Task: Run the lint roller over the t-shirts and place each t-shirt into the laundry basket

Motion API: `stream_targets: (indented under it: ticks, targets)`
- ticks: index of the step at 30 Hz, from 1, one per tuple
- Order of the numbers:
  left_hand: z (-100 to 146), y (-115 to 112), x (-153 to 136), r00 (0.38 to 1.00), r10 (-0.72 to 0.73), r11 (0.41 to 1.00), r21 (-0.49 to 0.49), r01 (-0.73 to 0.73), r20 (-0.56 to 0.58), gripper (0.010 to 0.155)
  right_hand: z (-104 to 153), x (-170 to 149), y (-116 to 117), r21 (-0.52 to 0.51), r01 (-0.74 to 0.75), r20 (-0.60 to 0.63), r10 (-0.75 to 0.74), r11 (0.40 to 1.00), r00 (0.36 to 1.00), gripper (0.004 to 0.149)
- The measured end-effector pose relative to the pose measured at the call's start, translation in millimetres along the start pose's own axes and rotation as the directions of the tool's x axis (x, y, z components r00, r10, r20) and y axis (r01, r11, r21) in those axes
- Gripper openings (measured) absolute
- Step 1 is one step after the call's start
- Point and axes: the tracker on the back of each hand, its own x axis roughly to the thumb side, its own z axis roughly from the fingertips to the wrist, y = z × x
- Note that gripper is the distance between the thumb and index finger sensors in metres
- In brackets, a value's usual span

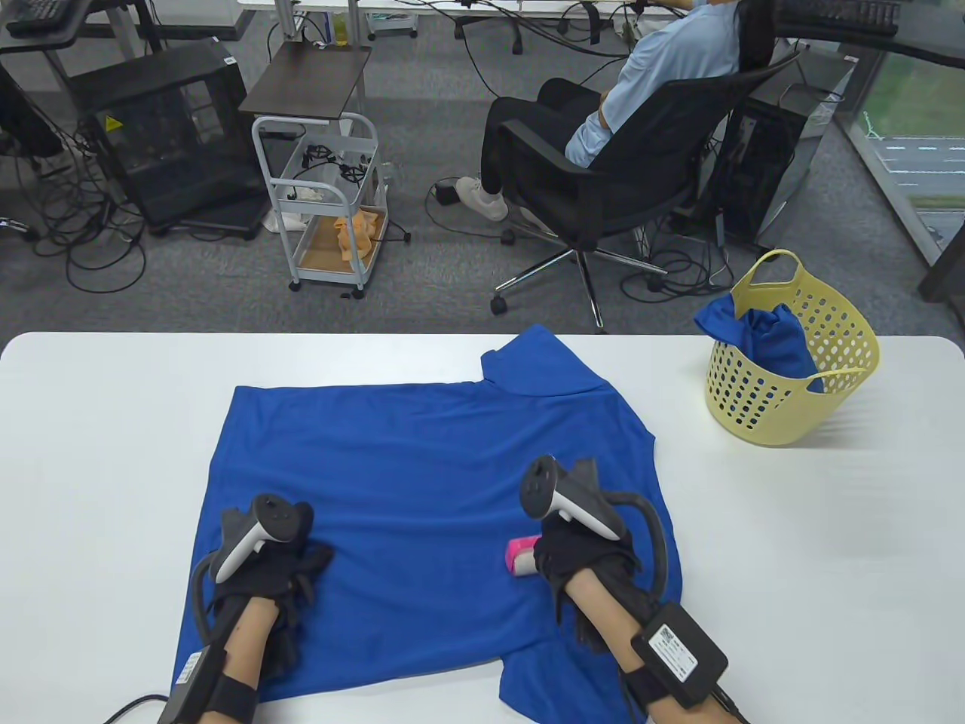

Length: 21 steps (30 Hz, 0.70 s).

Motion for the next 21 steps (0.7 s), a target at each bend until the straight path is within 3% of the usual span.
stream_targets:
  ticks: [6, 8, 10, 12, 15, 17, 19, 21]
  targets:
    - [0, 0, 0, 1.000, 0.003, 1.000, 0.000, -0.003, 0.002, 0.075, -103, 13, -10, -0.049, 0.189, -0.051, -0.191, 0.981, 0.980, 0.054]
    - [0, 0, 0, 1.000, 0.006, 1.000, -0.002, -0.006, 0.004, 0.075, -130, 19, -5, 0.027, 0.263, -0.015, -0.263, 0.964, 0.965, 0.062]
    - [0, 0, -1, 1.000, 0.008, 1.000, -0.004, -0.008, 0.007, 0.075, -149, 22, 0, 0.096, 0.353, -0.053, -0.350, 0.931, 0.935, 0.069]
    - [-1, -1, -1, 1.000, 0.014, 1.000, -0.011, -0.014, 0.014, 0.076, -161, 25, -1, 0.055, 0.382, -0.021, -0.381, 0.923, 0.924, 0.070]
    - [-1, -1, -1, 1.000, 0.016, 1.000, -0.016, -0.016, 0.015, 0.076, -156, 23, -8, -0.035, 0.361, 0.001, -0.361, 0.932, 0.932, 0.068]
    - [-1, -1, -1, 1.000, 0.015, 1.000, -0.016, -0.014, 0.016, 0.076, -136, 19, -20, -0.120, 0.368, 0.056, -0.364, 0.922, 0.930, 0.063]
    - [-1, -1, -1, 1.000, 0.015, 1.000, -0.017, -0.015, 0.016, 0.076, -104, 14, -35, -0.189, 0.360, 0.125, -0.342, 0.914, 0.932, 0.056]
    - [-1, -1, -1, 1.000, 0.014, 1.000, -0.017, -0.014, 0.016, 0.076, -59, 12, -48, -0.144, 0.289, 0.141, -0.269, 0.946, 0.953, 0.053]
